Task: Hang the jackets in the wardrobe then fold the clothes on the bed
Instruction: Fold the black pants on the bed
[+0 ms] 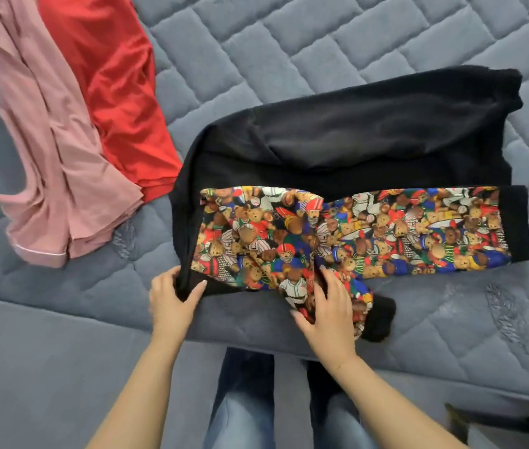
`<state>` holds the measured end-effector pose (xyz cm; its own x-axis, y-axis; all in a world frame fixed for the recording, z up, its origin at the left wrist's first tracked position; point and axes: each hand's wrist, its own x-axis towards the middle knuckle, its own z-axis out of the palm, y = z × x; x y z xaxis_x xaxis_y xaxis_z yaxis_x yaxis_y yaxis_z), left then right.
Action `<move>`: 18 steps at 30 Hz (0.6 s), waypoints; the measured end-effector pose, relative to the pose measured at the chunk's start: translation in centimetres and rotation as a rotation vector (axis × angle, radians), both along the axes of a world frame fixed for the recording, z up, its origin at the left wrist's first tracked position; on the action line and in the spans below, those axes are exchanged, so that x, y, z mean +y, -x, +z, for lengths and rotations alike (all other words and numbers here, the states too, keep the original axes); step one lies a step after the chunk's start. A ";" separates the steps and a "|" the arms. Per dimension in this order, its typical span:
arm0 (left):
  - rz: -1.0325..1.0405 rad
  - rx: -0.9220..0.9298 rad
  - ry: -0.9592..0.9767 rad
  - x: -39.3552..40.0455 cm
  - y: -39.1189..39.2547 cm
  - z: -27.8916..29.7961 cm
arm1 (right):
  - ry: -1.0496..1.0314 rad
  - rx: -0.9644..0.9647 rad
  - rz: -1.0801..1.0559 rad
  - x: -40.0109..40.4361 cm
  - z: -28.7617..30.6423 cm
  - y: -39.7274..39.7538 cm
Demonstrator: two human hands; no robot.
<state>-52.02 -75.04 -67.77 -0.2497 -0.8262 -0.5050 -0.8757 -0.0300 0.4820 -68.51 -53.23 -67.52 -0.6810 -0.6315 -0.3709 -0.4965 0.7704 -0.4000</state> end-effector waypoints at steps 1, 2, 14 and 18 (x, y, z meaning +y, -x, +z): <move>-0.041 0.013 0.037 -0.3 -0.4 -0.4 | -0.009 0.019 -0.045 -0.1 -0.3 -0.2; -0.057 0.034 0.078 -0.7 -0.6 -0.6 | -0.001 0.002 -0.098 -0.3 -0.5 -0.4; -0.007 0.094 0.203 -1.5 4.6 2.6 | 0.250 -0.319 -0.609 -1.8 3.9 7.4; 0.257 0.476 -0.539 0.4 8.1 4.6 | 0.007 -0.193 -0.356 -1.6 8.0 14.9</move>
<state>-60.10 -74.67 -63.15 -0.3746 -0.5574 -0.7409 -0.5111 -0.5426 0.6666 -83.41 -54.80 -59.52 -0.7755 -0.3719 -0.5101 -0.1143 0.8775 -0.4658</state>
